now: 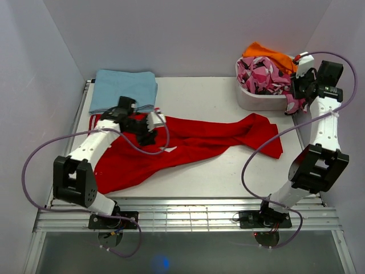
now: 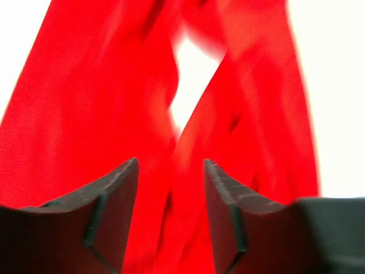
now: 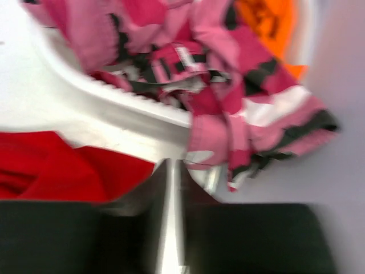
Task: Fold and stack the trousers
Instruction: Flatten the trousers out
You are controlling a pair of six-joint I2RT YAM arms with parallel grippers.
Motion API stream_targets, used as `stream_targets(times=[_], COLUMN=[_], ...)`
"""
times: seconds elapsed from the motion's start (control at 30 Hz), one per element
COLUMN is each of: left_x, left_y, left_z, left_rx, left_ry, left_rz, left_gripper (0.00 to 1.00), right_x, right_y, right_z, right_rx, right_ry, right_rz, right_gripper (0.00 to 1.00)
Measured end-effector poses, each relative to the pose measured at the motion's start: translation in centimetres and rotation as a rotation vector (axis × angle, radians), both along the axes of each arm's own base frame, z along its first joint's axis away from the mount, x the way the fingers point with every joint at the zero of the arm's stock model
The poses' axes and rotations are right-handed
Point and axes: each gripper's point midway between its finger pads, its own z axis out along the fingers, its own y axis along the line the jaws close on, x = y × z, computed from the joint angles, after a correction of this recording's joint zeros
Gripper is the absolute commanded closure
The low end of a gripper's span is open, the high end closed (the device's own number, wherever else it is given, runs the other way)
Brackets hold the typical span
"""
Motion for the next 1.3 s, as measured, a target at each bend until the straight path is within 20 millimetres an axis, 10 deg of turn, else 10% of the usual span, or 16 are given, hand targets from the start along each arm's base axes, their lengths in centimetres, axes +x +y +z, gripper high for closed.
stream_targets(times=[0.07,0.17,0.37,0.5,0.53,0.7,0.9,1.0,1.17,1.3], left_x=[0.0,0.2,-1.8,-2.7,-2.8,-2.3,-0.9,-1.9,-7.5,-13.7], left_y=[-7.0,-16.5,-26.7,-31.0,-32.1,-34.4,-34.2,-32.7,-26.9,-23.1], left_z=[1.5,2.2,-3.5,-7.2,-8.2,-10.3,-10.5,-10.7,-10.7,-8.7], left_rx=[-0.005,-0.054,-0.026,0.018,0.032,0.079,0.113,0.128,0.204,0.192], left_ry=[-0.022,-0.059,-0.013,-0.035,-0.046,-0.098,-0.164,-0.173,-0.06,0.053], left_rz=[-0.131,-0.268,-0.376,-0.436,-0.448,-0.454,-0.411,-0.43,-0.527,-0.649], left_gripper=[0.37,0.34,0.34,0.34,0.35,0.46,0.86,0.97,1.0,0.99], right_x=[0.8,-0.7,-10.2,-11.9,-11.8,-10.9,-10.2,-7.9,-4.4,-3.3], right_y=[0.8,1.9,5.0,5.5,5.4,4.9,5.3,5.5,5.1,4.9], right_z=[-0.7,-5.9,-16.9,-19.2,-19.3,-20.7,-18.8,-12.3,-4.2,-3.4], right_rx=[0.053,0.111,0.223,0.248,0.247,0.244,0.273,0.278,0.254,0.27], right_ry=[0.065,0.229,0.57,0.632,0.63,0.629,0.611,0.468,0.257,0.226], right_rz=[0.048,0.105,0.135,0.123,0.12,0.094,0.099,0.123,0.127,0.11], right_gripper=[0.21,0.1,0.08,0.1,0.27,0.92,0.92,0.92,0.92,0.92])
